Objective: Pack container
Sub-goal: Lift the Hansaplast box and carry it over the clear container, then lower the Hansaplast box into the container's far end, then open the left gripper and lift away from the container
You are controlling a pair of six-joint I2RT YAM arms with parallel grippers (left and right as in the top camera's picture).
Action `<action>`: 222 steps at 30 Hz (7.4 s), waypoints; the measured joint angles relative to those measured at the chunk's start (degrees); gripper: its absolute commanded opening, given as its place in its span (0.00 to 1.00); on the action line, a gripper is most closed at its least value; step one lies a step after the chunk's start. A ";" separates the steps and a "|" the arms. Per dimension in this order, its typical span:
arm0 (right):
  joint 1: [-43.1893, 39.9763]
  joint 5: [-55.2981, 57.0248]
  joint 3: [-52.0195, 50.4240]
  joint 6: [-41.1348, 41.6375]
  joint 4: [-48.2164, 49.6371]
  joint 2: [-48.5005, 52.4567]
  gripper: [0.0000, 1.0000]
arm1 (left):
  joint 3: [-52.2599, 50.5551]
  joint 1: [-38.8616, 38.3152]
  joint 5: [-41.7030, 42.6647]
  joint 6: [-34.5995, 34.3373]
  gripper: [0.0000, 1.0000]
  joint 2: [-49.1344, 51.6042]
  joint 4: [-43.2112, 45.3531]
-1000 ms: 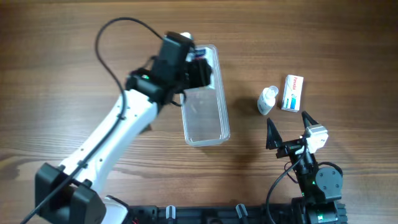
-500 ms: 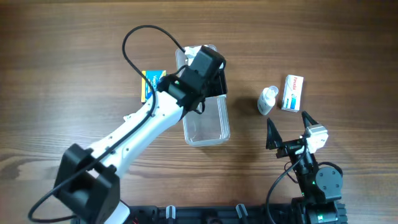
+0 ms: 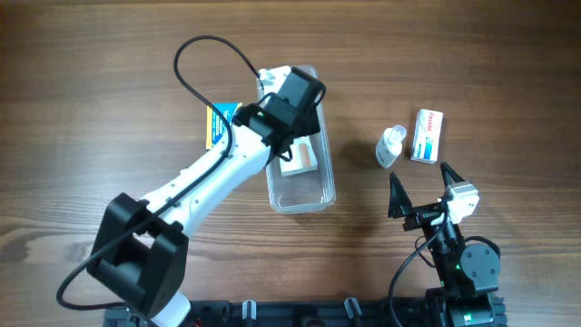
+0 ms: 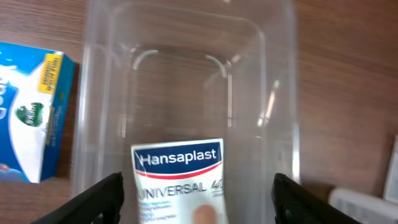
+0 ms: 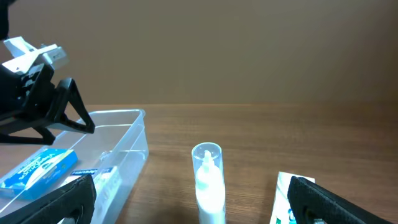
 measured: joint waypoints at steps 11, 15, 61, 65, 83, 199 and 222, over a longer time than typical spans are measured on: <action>0.00 0.00 0.00 0.00 0.00 0.00 1.00 | 0.00 1.73 0.55 -0.11 0.73 0.61 0.98; 0.00 0.00 0.00 0.00 0.00 0.00 1.00 | 0.00 1.73 2.47 -0.15 0.41 0.61 -0.44; 0.00 0.00 0.00 0.00 0.00 0.00 1.00 | 0.00 -12.39 9.40 -11.37 0.04 -0.35 -18.64; 0.00 0.00 0.00 0.00 -0.02 0.00 1.00 | 0.00 -12.39 9.40 -11.52 0.04 2.32 -18.64; 0.00 0.00 0.00 0.00 -0.02 0.00 1.00 | 0.00 -10.10 7.87 -11.54 0.04 6.51 -16.41; 0.00 0.00 0.00 0.00 0.00 0.00 1.00 | 0.00 -1.05 -7.74 -5.53 0.30 10.29 -3.23; 0.00 0.00 0.00 0.00 -0.02 0.00 1.00 | -0.02 -1.01 -7.06 -4.26 0.78 7.52 -4.11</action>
